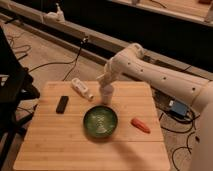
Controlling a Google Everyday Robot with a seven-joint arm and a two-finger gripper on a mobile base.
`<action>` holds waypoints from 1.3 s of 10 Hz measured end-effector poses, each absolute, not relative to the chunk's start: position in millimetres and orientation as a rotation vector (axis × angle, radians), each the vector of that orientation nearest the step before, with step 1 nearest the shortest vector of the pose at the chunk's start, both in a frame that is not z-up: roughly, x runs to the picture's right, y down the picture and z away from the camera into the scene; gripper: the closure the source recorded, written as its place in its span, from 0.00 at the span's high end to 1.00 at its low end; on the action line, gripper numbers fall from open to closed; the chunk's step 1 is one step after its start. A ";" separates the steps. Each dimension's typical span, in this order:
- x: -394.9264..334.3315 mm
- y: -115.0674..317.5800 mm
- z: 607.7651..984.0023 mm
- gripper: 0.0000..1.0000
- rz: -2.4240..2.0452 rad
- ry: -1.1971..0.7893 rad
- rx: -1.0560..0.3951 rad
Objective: Place the white sponge in the ceramic cup
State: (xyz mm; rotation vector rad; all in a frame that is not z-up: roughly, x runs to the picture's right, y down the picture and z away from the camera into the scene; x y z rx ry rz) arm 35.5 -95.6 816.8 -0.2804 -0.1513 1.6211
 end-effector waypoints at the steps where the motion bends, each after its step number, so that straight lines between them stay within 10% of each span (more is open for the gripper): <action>1: 33.6 -91.5 821.8 0.07 1.618 -0.143 -0.281; 7: 38.9 -61.6 842.6 0.67 1.637 -0.068 -0.302; 13: 27.6 -54.5 843.3 0.71 1.651 -0.078 -0.353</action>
